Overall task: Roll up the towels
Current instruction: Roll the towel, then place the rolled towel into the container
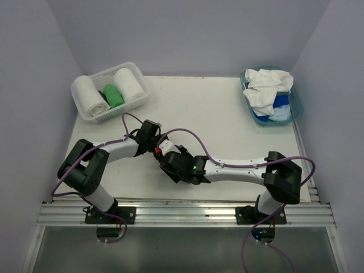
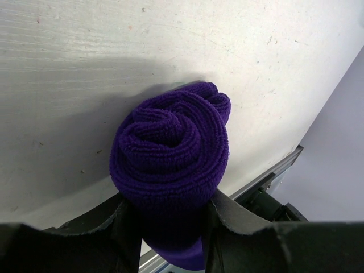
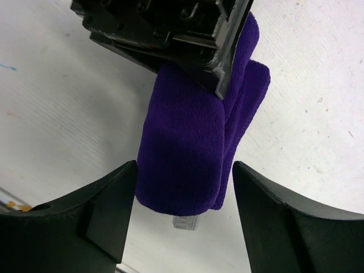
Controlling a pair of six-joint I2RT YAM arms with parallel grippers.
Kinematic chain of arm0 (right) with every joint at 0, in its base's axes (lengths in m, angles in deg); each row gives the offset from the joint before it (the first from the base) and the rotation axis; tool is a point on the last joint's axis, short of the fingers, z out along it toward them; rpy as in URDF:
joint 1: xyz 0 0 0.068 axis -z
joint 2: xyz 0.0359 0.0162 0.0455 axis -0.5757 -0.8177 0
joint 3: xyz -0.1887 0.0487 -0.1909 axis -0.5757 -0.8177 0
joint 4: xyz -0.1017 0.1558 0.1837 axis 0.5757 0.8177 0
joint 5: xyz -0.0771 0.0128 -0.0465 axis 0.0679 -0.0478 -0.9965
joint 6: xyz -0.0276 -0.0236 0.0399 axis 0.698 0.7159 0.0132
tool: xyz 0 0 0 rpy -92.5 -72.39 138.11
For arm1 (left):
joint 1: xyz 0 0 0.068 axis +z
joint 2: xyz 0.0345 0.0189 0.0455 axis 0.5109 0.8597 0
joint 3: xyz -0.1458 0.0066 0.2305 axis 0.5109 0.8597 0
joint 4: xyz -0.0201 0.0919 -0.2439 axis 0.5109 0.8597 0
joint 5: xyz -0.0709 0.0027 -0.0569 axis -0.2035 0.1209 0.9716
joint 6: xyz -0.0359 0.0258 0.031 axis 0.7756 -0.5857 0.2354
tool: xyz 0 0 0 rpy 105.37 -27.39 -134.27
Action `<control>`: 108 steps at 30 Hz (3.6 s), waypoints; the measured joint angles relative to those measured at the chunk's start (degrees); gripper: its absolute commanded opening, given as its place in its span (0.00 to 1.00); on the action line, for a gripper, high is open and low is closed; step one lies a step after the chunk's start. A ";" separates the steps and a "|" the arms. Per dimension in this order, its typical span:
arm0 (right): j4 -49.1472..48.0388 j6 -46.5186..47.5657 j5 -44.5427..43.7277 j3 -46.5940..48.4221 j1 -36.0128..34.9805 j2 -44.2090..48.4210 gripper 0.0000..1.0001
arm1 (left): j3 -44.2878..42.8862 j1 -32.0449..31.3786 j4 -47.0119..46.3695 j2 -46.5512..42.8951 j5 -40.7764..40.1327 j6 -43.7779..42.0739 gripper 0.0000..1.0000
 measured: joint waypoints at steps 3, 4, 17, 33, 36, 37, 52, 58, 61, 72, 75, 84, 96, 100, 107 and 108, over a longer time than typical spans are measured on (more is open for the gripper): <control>0.72 0.83 -3.06 1.18 -1.27 -3.04 0.72 | 0.00 0.00 0.57 -0.24 -0.50 0.33 0.42; 0.74 0.96 -3.69 1.31 -1.60 -3.67 0.71 | 0.00 0.00 0.76 -0.35 -0.63 0.42 0.42; -2.36 0.92 -8.04 0.52 -1.84 -7.17 0.15 | 0.13 0.00 1.81 -2.10 -2.36 1.77 0.56; -23.87 -10.27 29.00 -16.81 20.33 6.03 0.11 | 2.60 0.00 -2.29 -5.46 -0.31 2.80 0.86; -27.89 -13.42 35.19 -18.67 23.50 6.03 0.11 | 2.82 0.00 -3.91 -5.03 0.83 2.78 0.87; -29.31 -14.49 37.11 -19.37 24.37 6.01 0.11 | 2.84 0.00 -4.50 -4.68 1.27 2.78 0.87; -47.84 -27.08 54.60 -25.49 31.04 -0.07 0.08 | 3.32 -0.09 -8.41 -0.42 4.02 2.82 0.86; -54.55 -31.28 57.48 -27.85 32.46 -1.84 0.07 | 3.32 -0.11 -8.61 -0.26 4.04 3.23 0.98; -57.27 -32.98 58.45 -28.68 33.03 -2.73 0.07 | 3.41 -0.17 -8.83 -0.26 4.02 3.39 0.99; -67.89 -39.80 62.47 -31.28 35.12 -6.86 0.06 | 4.13 -0.70 -10.40 0.70 4.28 4.87 0.83; -70.47 -41.35 63.45 -31.87 35.56 -8.31 0.06 | 4.17 -0.83 -10.47 0.85 4.13 4.90 0.70; -73.85 -44.24 64.78 -32.20 35.82 -10.51 0.62 | 3.93 -0.83 -10.08 0.85 3.63 5.22 0.35; -44.00 -31.06 57.57 -26.56 37.92 11.10 0.83 | -4.55 1.79 3.89 -2.82 1.27 -1.14 0.24; -33.73 -25.46 51.91 -23.06 38.60 19.45 0.85 | -10.78 5.46 10.62 -4.33 0.46 -4.81 0.21; -20.04 -19.98 45.53 -19.43 39.50 24.09 0.85 | -28.89 13.97 22.97 -3.98 -0.98 -13.40 0.20; -18.93 -19.61 45.22 -19.23 39.52 24.09 0.85 | -31.54 15.58 23.91 -3.78 -0.83 -14.58 0.20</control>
